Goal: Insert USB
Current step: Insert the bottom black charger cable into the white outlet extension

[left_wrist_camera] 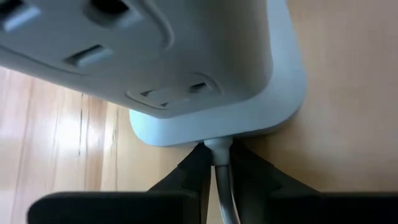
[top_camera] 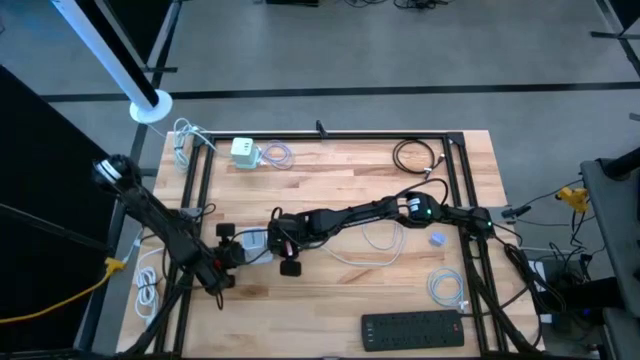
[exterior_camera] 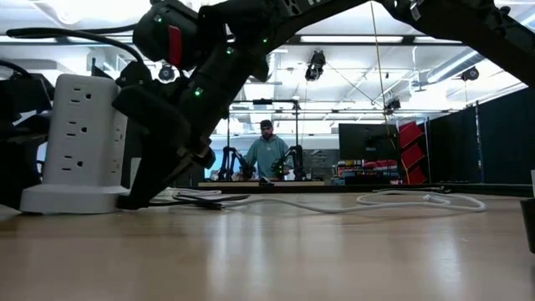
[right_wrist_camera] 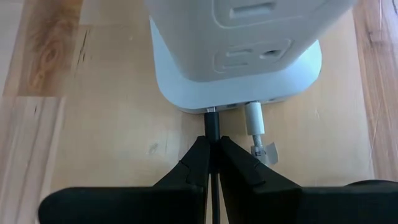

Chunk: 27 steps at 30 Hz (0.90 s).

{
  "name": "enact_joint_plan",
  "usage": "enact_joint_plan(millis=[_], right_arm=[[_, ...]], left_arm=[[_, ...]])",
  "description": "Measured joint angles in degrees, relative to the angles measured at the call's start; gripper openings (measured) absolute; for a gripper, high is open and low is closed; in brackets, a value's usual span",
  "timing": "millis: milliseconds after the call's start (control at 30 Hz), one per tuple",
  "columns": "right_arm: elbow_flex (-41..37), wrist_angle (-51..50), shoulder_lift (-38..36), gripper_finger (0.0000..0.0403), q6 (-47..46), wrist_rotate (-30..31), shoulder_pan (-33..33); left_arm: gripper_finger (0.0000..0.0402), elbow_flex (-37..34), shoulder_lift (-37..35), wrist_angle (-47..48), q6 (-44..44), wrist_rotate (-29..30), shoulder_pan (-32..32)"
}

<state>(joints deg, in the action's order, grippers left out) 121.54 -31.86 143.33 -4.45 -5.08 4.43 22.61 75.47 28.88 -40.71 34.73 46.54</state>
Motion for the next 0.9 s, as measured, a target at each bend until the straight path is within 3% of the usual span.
enact_joint_plan(millis=[600,667,900], right_arm=[[1.0,-1.4,-0.2,0.001,6.1,-0.6,0.0],[1.6,-3.3,-0.3,0.0029,6.6,-0.9,0.1],[8.8,-15.8,-1.4,0.0156,6.9,-2.9,0.3]], left_arm=[[0.0042,0.6,0.3,0.6,0.4,0.9,-0.1],[0.0042,0.6,0.3,0.6,0.2,0.7,-0.2],[0.0037,0.9,-0.6,2.0,0.1,-1.4,-0.2]])
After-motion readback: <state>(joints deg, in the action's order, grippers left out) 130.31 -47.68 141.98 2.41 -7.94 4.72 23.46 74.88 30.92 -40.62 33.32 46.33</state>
